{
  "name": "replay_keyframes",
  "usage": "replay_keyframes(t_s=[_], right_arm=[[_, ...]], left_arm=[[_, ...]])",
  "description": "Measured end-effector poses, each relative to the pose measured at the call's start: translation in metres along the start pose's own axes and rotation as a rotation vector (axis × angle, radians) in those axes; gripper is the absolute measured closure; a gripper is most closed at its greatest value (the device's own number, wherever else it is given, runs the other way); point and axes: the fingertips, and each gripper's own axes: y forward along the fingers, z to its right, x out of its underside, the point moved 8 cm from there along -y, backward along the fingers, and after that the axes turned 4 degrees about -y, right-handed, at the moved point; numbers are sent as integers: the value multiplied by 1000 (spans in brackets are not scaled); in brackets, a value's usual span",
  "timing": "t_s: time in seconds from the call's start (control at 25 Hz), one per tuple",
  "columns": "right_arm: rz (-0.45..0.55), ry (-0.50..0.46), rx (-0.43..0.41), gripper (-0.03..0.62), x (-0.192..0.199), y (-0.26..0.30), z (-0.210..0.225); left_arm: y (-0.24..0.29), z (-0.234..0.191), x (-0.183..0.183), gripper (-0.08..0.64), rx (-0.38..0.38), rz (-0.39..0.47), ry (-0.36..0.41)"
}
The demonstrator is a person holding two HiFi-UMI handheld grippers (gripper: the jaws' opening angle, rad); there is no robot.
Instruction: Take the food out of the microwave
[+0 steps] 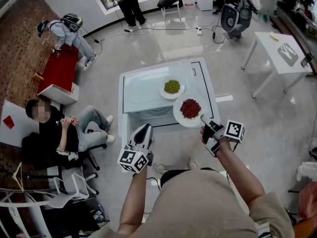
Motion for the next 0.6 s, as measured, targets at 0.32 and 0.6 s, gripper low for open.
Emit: replay_keyframes(t_s=[0.32,0.6], right_arm=[[24,-22,13,574,-4,-14,27],[39,13,33,574,-4,-23,47]], left_arm=[[-1,-5,26,554,-40,-44,-8],[-1,-10,44,554,-66,-81,-21]])
